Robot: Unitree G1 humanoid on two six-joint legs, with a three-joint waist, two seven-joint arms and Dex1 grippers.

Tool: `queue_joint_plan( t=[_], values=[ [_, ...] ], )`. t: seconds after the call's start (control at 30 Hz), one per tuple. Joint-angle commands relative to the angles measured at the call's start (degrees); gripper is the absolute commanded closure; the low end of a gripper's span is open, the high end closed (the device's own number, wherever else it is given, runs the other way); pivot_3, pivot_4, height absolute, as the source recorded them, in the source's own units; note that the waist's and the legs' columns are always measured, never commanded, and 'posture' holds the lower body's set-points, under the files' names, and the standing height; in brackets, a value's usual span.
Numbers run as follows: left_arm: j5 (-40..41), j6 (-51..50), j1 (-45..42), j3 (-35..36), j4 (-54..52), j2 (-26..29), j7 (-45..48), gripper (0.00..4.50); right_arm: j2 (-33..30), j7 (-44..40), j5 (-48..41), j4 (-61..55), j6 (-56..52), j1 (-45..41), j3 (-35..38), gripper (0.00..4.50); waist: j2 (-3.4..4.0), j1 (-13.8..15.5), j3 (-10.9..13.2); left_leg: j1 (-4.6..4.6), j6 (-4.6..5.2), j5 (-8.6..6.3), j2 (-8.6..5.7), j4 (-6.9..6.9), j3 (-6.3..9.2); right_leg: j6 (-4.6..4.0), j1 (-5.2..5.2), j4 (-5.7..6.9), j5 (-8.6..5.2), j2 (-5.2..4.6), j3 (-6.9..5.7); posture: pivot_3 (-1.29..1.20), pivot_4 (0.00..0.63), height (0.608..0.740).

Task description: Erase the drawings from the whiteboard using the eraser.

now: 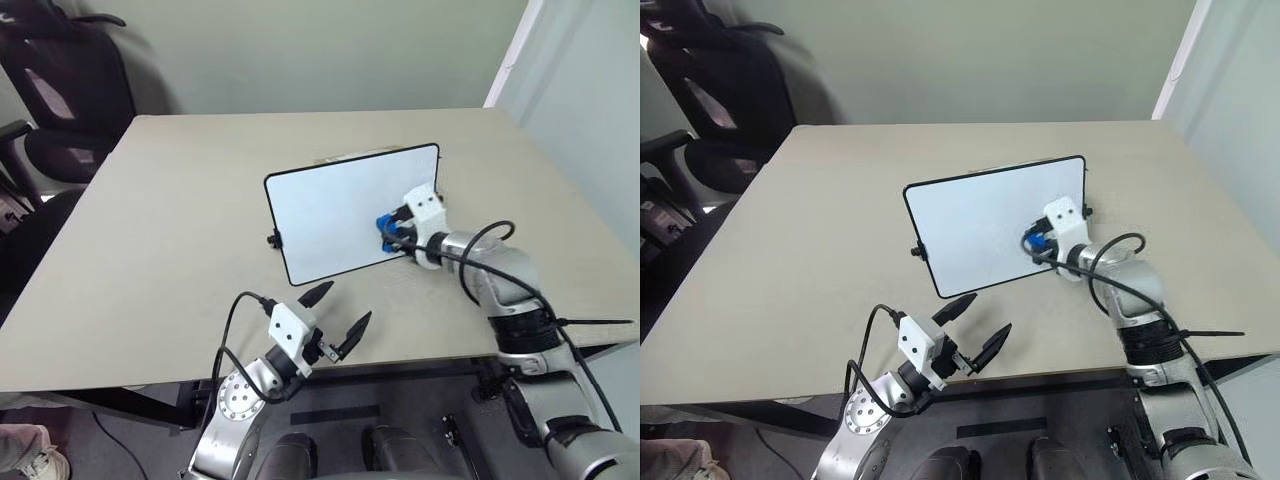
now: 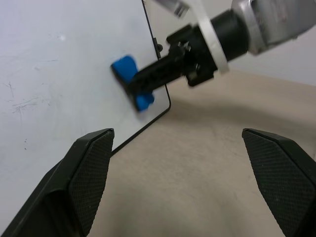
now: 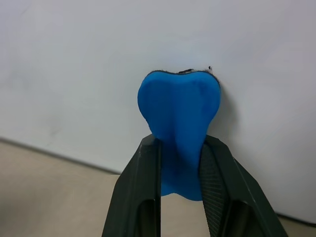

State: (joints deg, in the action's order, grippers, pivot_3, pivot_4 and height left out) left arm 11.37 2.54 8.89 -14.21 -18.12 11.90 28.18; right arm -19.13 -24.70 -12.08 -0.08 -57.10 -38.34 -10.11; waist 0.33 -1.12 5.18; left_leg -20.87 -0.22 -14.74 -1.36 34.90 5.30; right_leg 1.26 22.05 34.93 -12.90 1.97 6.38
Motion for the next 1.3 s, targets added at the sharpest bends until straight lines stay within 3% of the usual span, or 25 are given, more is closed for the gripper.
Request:
queue_joint_plan(
  t=[0.03, 0.43, 0.6, 0.67, 0.8, 1.03, 1.3],
  values=[
    [0.25, 0.86, 0.27, 0.18, -2.08, -0.2, -0.26, 0.0, 0.93, 0.39, 1.02, 1.05, -0.11, 0.06, -1.38, 3.47, -0.01, -0.01, 0.0, -0.01, 0.01, 0.01, 0.0, 0.0, 0.0, 0.0, 0.02, -0.01, 0.0, 0.0, 0.0, 0.0, 0.15, 0.736],
    [0.38, 0.91, 0.98, 0.46, -3.09, -0.06, -0.47, 0.0, -1.96, 6.03, 3.43, 12.46, 1.59, -3.44, 6.65, 3.47, -0.07, 0.49, 0.08, -0.14, -0.13, -0.09, -0.02, 0.02, 0.01, -0.12, 0.19, -0.09, -0.02, -0.02, 0.03, 0.0, 0.15, 0.736],
    [0.6, 0.68, 0.87, 0.54, -3.27, 0.1, -0.3, 0.0, -2.87, 6.7, 2.88, 11.73, 0.8, -4.23, 8.33, 3.47, -0.05, 1.21, 0.32, -1.0, -0.12, -0.11, -0.04, 0.08, -0.01, -0.65, 0.78, -0.16, -0.24, -0.09, 0.05, 0.0, 0.15, 0.736],
    [0.61, 0.65, 0.79, 0.49, -3.26, 0.14, -0.28, 0.0, -2.96, 6.91, 2.86, 11.02, 0.15, -4.23, 8.55, 3.47, -0.1, 1.2, 0.35, -1.32, -0.11, -0.09, -0.06, 0.16, -0.06, -1.02, 0.98, -0.13, 0.24, -0.11, 0.05, 0.0, 0.15, 0.736],
    [0.65, 0.61, 0.65, 0.49, -3.18, 0.17, -0.21, 0.0, -2.62, 7.24, 2.94, 9.29, -0.45, -4.13, 8.66, 3.47, -0.16, 1.0, 0.39, -1.22, -0.11, -0.07, -0.03, 0.09, -0.08, -0.5, 1.0, -0.1, 1.24, -0.1, 0.03, 0.0, 0.15, 0.736],
    [0.73, 0.77, 0.59, 0.49, -2.75, 0.14, -0.1, 0.0, -4.23, 4.87, 0.47, -0.39, -4.47, -2.47, 9.61, 3.47, -0.08, 0.82, 0.22, -0.98, -0.15, 1.14, 0.34, -0.27, -0.05, -0.35, 0.97, -0.1, 1.27, 0.24, -0.07, 0.0, 0.15, 0.736],
    [0.31, 1.15, 0.97, -0.02, -2.43, -0.28, -0.46, 0.0, -12.94, -1.14, -10.17, -17.11, -21.16, 4.44, 22.17, 3.47, -0.03, 1.81, -0.5, -0.91, 0.3, 0.9, 0.37, -0.19, -0.08, 0.13, 0.45, -0.66, 0.77, 0.23, -0.03, 0.0, 0.15, 0.736]
  ],
)
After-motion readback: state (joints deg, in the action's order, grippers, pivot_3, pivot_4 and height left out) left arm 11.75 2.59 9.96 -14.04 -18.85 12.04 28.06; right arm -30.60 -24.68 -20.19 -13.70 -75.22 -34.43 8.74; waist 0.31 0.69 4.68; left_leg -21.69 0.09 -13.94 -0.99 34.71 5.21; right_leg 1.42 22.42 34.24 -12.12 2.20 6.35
